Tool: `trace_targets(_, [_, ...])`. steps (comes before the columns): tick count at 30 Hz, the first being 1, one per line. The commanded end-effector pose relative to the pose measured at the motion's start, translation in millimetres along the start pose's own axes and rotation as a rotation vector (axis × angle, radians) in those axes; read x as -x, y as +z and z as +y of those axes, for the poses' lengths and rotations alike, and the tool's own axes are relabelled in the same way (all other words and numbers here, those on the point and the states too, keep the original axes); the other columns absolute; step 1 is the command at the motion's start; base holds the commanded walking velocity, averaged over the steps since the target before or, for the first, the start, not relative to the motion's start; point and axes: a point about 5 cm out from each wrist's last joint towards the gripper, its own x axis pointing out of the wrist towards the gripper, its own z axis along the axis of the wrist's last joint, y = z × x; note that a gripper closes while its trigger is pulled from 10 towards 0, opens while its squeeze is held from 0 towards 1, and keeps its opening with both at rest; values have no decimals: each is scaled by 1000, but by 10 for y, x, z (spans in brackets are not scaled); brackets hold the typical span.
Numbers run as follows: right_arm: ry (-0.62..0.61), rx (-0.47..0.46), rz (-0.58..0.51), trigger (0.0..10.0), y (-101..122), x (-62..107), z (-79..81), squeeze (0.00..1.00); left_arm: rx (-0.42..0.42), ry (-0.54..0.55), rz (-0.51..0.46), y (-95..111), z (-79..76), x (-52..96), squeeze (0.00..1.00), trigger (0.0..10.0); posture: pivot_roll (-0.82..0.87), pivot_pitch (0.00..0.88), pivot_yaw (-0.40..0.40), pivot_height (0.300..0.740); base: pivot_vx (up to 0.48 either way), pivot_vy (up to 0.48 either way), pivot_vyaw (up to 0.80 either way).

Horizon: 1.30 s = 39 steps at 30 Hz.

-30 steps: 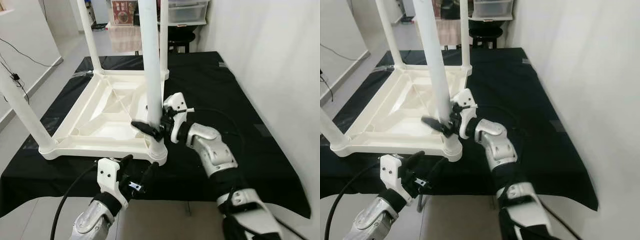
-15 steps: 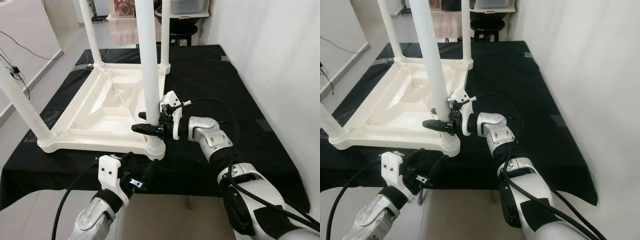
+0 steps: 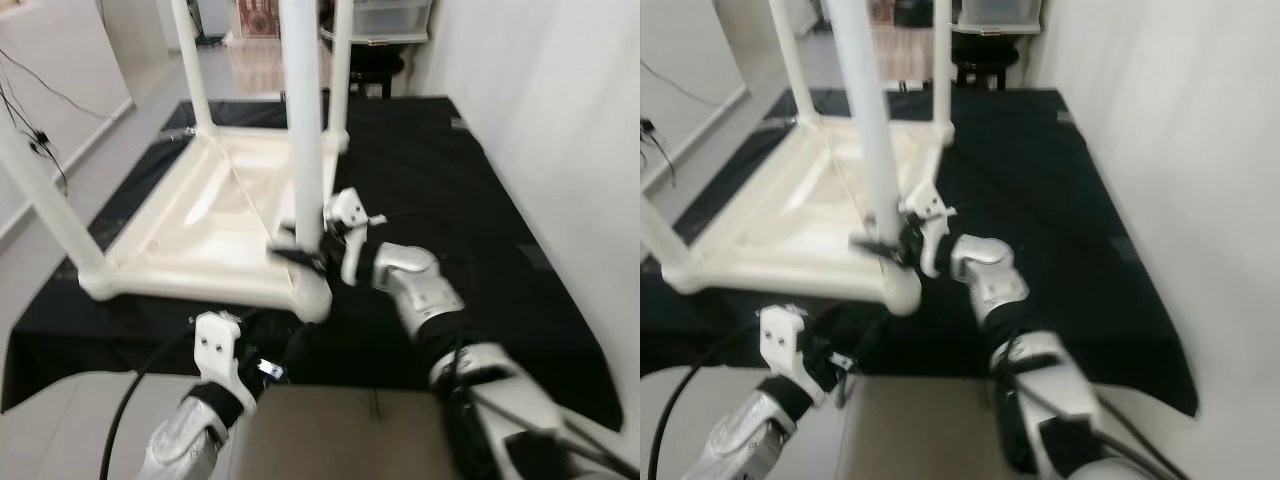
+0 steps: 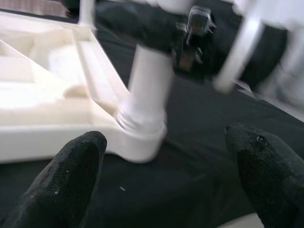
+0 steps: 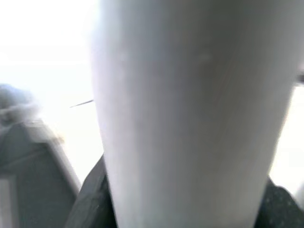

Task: Building children table

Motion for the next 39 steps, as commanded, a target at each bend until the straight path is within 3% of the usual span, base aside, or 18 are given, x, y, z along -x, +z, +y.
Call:
trace_targets(1, [-72,-32,185,0,-369,189,234,0,1,5,12,2,34,15,0,10000,-14,93,8,740,0,0,0])
trace_targets(2, [-43,-14,181,0,-375,190,282,0,3,3,14,-5,44,10,0,10000,-22,81,7,740,0,0,0])
trace_targets(5, [-41,6,179,0,-381,111,225,0,6,0,18,-19,54,3,0,10000,-2,70,-6,740,0,0,0])
trace_targets(6, [-44,8,173,7765,-373,73,201,0,6,0,18,-23,56,2,0,10000,-7,68,3,740,0,0,0])
trace_targets(9, [-39,11,169,7765,-366,49,200,0,5,0,18,-24,57,2,0,10000,-7,68,3,740,0,0,0])
trace_targets(10, [12,-14,146,10000,-338,10,207,1000,4,7,16,-26,61,1,0,10000,-2,66,3,740,0,0,0])
trace_targets(11, [12,-14,146,10000,-338,10,207,1000,4,7,16,-26,61,1,0,10000,-2,66,3,740,0,0,0])
trace_targets(13, [203,-86,64,10000,-185,-98,210,1000,2,11,15,-31,65,-7,0,10000,0,57,3,740,0,0,0])
trace_targets(15, [367,-94,2,10000,-13,-165,170,1000,2,9,17,-38,70,-12,0,10000,-2,50,6,740,0,0,0])
trace_targets(17, [409,-84,-11,10000,73,-152,168,1000,3,7,19,-40,71,-12,0,10000,-2,50,6,740,0,0,0])
trace_targets(18, [529,-60,-27,10000,188,-141,138,0,3,5,21,-44,72,-16,0,10000,1,40,6,740,0,0,0])
trace_targets(20, [659,-30,-17,10000,305,-122,82,0,4,3,22,-48,73,-21,0,10000,3,39,5,740,0,0,0])
trace_targets(22, [713,-28,1,10000,329,-124,40,0,4,3,23,-50,76,-23,0,10000,8,36,3,740,0,0,0])
trace_targets(30, [760,-55,61,10000,363,-230,-125,0,-6,12,21,-55,82,-30,0,10000,35,31,-6,740,0,0,0])
trace_targets(31, [769,-71,64,4235,365,-229,-140,0,-6,13,21,-54,80,-32,0,10000,35,35,-5,740,0,0,0])
trace_targets(32, [771,-84,67,0,366,-227,-156,0,-6,13,21,-54,78,-33,0,10000,35,35,-5,740,0,0,0])
trace_targets(39, [746,-78,58,0,314,-135,-285,0,-2,11,18,-46,60,-34,0,10000,27,49,-6,740,0,0,0])
